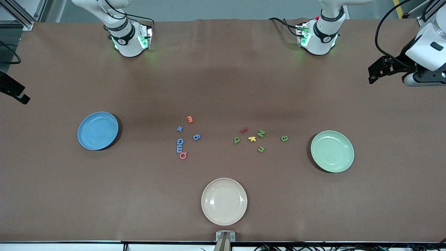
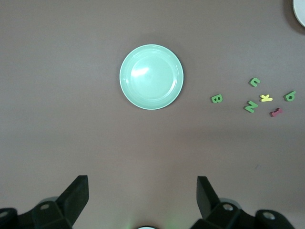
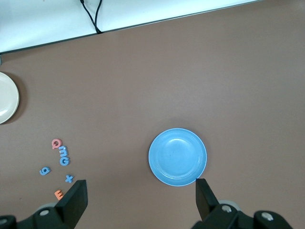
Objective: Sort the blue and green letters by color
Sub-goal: 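Move both grippers out from rest toward the letter piles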
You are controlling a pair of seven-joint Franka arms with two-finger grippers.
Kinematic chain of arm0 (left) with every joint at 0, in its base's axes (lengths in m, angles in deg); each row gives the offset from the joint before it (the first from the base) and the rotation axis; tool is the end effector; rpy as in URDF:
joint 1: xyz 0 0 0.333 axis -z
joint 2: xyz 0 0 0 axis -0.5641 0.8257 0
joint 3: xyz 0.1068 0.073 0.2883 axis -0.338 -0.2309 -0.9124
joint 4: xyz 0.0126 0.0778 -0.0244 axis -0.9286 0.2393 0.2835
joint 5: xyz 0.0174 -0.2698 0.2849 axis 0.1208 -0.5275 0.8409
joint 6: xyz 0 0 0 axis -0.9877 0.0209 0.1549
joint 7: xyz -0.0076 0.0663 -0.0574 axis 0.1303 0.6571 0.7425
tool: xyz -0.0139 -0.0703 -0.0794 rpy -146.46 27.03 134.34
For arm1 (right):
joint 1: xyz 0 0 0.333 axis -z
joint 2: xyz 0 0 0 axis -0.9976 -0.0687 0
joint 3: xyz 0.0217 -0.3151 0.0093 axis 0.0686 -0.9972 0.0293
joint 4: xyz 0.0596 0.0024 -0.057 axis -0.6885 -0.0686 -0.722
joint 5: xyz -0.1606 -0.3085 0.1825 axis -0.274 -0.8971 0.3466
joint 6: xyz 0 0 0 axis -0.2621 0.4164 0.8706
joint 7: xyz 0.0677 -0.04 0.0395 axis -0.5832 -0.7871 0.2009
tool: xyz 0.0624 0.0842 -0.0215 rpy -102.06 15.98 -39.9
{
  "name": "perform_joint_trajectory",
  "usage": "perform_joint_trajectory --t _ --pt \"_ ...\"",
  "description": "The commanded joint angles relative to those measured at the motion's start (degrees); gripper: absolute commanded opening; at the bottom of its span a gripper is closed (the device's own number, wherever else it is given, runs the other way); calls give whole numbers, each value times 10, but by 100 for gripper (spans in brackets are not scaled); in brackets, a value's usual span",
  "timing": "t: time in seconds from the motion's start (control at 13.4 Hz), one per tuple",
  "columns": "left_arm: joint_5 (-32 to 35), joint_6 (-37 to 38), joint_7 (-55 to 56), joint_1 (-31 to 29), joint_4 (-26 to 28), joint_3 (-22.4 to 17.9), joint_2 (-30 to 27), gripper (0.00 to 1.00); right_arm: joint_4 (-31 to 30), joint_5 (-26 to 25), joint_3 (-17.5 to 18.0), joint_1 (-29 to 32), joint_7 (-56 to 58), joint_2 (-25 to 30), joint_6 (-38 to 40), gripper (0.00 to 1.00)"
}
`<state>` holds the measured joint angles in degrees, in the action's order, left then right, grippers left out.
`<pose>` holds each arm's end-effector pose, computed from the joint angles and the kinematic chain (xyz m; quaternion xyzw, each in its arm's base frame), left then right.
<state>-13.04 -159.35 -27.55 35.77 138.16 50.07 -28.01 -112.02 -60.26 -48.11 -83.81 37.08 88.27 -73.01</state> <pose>0.5227 -0.0687 0.6430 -0.9997 0.0104 0.0083 0.0216 0.5598 -0.0380 0.6768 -0.9924 0.0923 -0.0804 0.0128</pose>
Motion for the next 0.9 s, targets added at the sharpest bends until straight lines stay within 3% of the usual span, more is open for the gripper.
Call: perform_joint_trajectory --t 0.0,0.22,0.45,0.82 --pt "-8 7 -3 -7 -12 3 6 100 11 -4 5 6 -3 -3 4 100" --pt "-2 7 -3 -6 -15 2 8 100 11 -3 5 6 -3 -4 4 100" --pt "3 0 -9 -5 -17 2 46 100 7 -1 6 -1 -9 -6 9 100" --pt "-3 -93 48 13 15 11 124 100 5 1 9 -24 -3 -31 11 100"
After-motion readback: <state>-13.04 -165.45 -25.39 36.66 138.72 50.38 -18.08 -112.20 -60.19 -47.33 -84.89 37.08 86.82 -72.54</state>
